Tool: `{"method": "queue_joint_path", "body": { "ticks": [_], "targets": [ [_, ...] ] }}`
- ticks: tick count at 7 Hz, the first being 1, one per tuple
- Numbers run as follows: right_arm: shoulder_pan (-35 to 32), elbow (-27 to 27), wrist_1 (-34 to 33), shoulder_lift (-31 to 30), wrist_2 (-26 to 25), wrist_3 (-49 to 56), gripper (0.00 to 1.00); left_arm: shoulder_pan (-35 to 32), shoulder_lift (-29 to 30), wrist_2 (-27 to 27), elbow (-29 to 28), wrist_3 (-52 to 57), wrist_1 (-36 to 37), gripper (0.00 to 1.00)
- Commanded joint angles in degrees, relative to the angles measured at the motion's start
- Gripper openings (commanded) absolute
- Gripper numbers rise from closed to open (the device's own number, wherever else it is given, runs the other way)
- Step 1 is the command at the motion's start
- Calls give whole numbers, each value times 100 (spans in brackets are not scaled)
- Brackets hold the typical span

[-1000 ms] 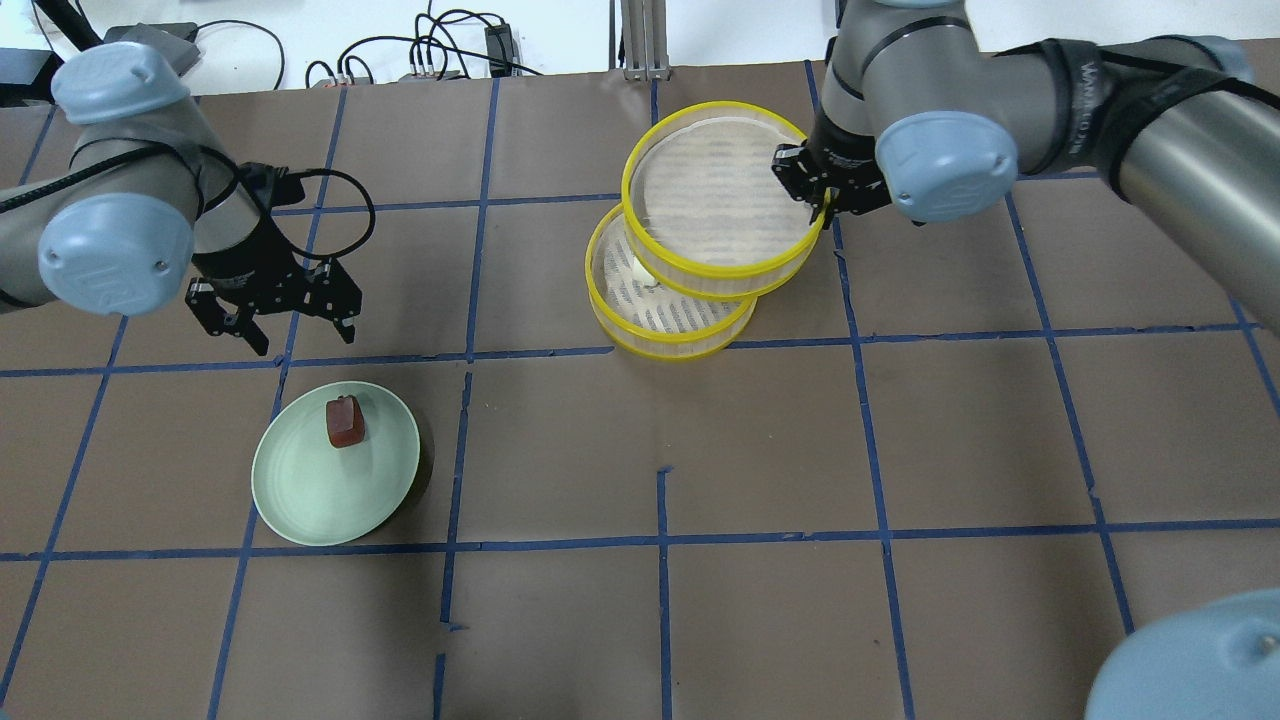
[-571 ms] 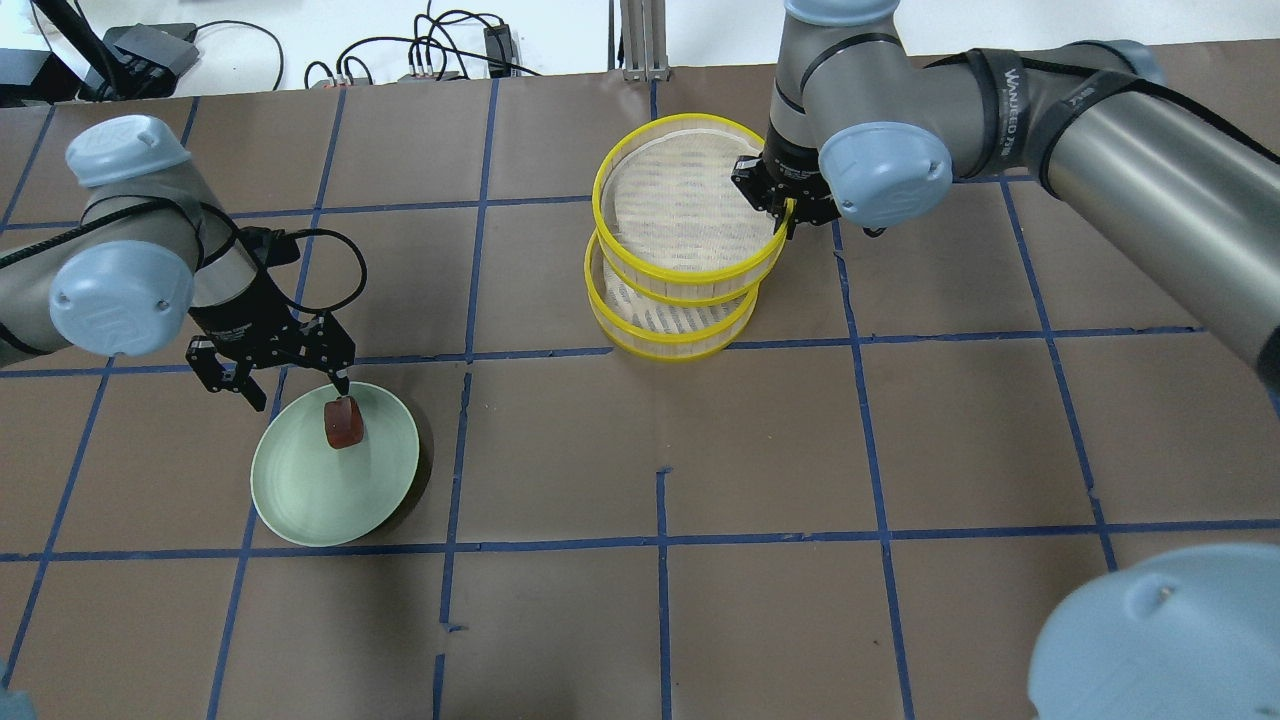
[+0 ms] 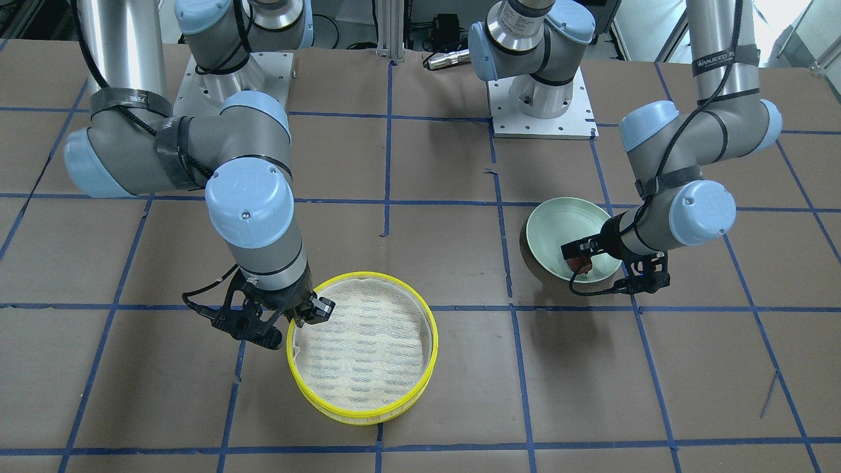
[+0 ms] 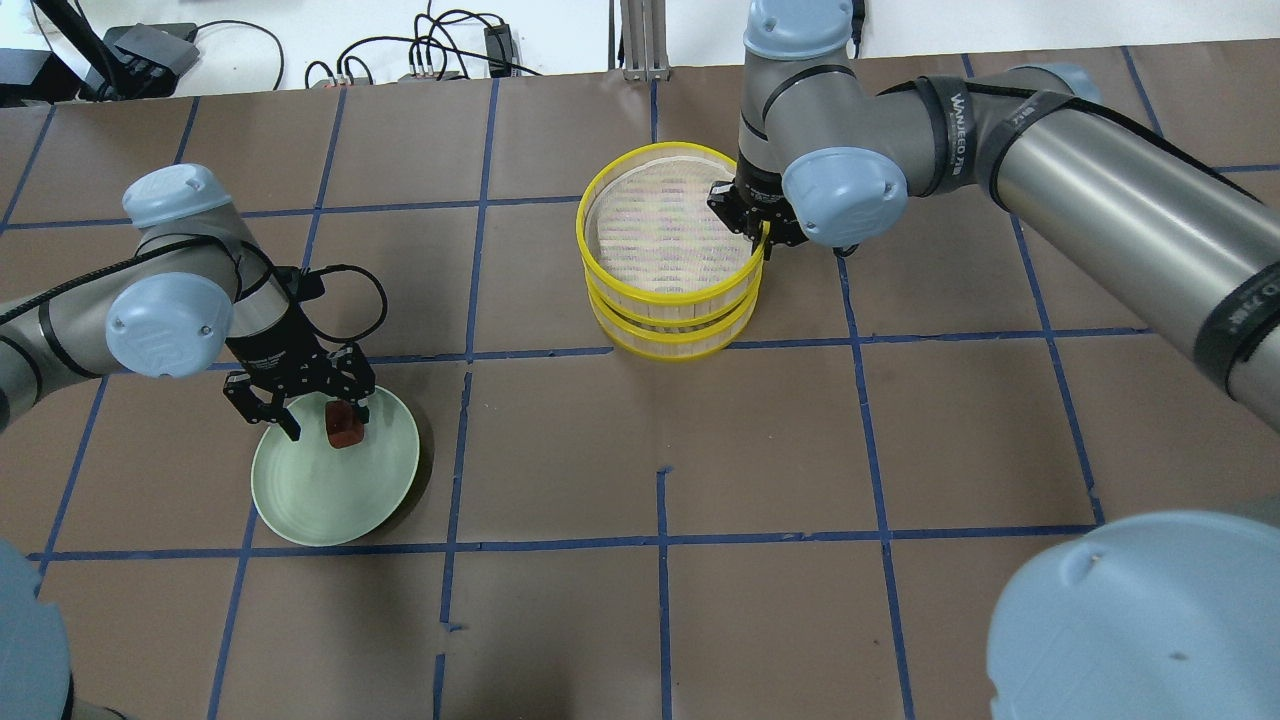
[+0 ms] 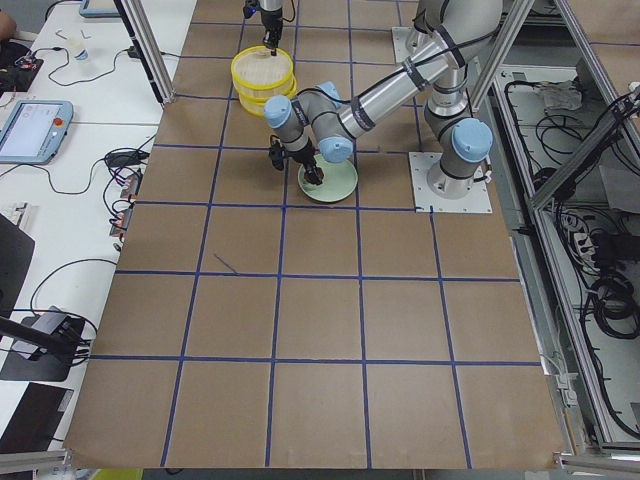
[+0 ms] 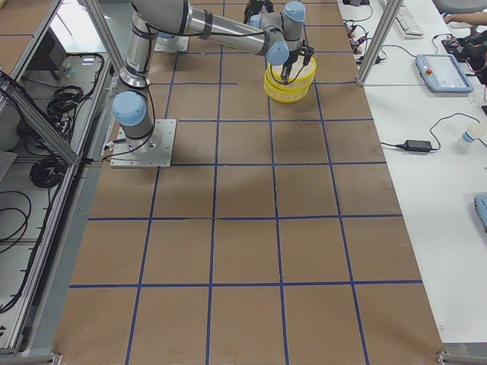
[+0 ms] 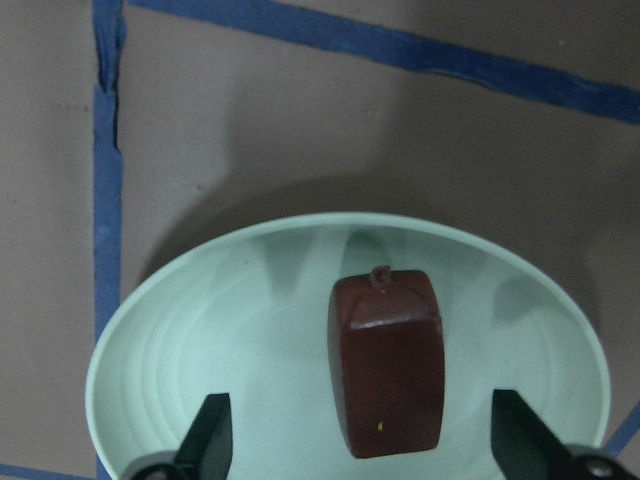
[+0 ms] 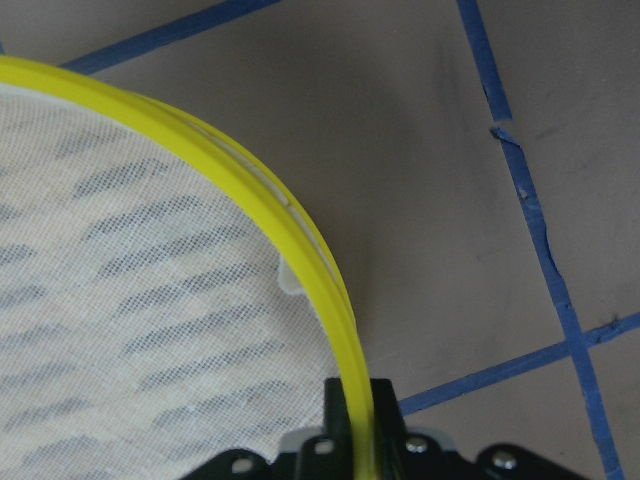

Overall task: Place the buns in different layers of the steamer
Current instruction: 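Grasp the dark red bun on the plate with the left gripper and lift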

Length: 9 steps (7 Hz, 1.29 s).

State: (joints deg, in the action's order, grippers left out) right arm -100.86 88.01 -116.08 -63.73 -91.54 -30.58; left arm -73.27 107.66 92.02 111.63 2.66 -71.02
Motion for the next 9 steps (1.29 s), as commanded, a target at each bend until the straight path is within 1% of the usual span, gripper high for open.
{"method": "queue_joint_path", "body": {
  "ticks": [1,2,3,4,5,6,7,8,9],
  "targets": [
    [-4,14,6,18,-4,44,14,-3,18,-43,17,-90,36,33],
    [-4,14,6,18,-13,52,14,-12,18,-61,8,-186,44,18],
    [-4,23,32,18,-13,87,14,-20,18,-61,-1,-196,79,7],
    [-4,67,58,1,-4,96,14,-64,-95,-53,-62,-222,106,6],
    [-4,189,33,-25,-4,114,14,-317,-348,17,-193,-457,210,5],
    [-4,208,6,-26,-4,131,14,-746,-716,35,-603,-781,3,5],
    [-4,208,6,-34,-4,131,14,-1107,-946,9,-1077,-880,-452,6],
    [-4,216,41,-35,-4,131,15,-1380,-966,-156,-1552,-925,-526,6],
    [-4,243,67,-87,22,131,27,-1548,-958,-758,-1818,-951,-492,6]
  ]
}}
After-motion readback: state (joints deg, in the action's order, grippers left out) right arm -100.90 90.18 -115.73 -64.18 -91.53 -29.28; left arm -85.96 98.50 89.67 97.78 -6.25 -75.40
